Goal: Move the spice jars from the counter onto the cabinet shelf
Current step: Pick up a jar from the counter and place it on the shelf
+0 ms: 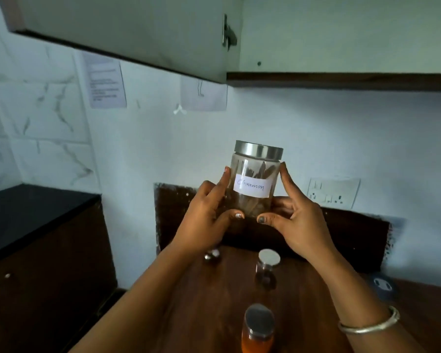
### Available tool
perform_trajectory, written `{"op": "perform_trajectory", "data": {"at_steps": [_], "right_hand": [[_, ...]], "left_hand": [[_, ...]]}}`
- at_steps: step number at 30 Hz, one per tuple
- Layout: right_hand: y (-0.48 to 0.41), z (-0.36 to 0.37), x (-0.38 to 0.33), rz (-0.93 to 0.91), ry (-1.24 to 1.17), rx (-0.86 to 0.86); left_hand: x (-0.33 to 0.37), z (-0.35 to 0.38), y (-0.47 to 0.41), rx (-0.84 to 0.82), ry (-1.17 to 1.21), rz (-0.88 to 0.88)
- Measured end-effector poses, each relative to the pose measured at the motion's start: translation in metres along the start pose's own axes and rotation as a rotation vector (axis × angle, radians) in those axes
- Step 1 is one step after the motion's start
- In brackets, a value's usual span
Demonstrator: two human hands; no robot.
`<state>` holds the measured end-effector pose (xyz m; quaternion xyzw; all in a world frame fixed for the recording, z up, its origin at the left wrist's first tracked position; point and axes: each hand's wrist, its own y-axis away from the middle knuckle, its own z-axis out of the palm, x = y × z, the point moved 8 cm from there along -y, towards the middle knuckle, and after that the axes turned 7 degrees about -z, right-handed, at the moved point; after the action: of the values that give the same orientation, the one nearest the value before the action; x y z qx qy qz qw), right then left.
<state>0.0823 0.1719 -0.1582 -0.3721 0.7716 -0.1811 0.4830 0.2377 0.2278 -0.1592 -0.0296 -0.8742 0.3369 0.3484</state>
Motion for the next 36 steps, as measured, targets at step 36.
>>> {"op": "perform_trajectory", "data": {"at_steps": [36], "right_hand": [[-0.349,-0.048,0.019,-0.093,0.857,0.226]], "left_hand": [[0.003,0.016,-0.348,0.321,-0.171,0.053]]}}
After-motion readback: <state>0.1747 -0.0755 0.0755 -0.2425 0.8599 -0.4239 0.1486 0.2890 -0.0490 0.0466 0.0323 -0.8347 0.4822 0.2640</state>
